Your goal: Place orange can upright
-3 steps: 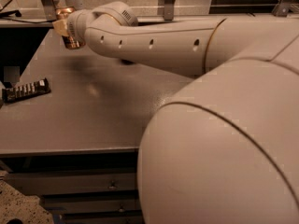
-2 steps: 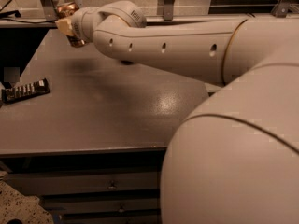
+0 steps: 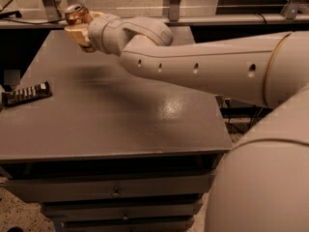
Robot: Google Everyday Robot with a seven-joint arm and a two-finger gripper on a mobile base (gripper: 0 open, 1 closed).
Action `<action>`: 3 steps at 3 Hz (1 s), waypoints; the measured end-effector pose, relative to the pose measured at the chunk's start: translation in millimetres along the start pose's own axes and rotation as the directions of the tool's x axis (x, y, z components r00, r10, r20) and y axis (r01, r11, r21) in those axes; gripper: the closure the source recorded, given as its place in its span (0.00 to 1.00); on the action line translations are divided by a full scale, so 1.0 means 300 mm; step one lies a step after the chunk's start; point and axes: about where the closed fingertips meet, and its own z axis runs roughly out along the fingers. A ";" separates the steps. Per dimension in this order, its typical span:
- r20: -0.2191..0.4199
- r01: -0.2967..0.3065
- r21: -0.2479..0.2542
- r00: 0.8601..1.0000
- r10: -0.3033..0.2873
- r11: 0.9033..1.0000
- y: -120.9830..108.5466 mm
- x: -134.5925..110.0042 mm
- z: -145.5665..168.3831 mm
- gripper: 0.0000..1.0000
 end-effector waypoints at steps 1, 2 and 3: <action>0.085 -0.056 -0.007 0.995 0.056 0.998 -0.008 0.004 -0.094 1.00; 0.137 -0.123 -0.006 0.983 0.122 0.992 0.008 0.017 -0.180 1.00; 0.135 -0.189 0.020 0.974 0.185 0.982 0.020 0.052 -0.254 1.00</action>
Offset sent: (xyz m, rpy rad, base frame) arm -0.0665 -0.0565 -0.0200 0.2803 0.0308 0.0075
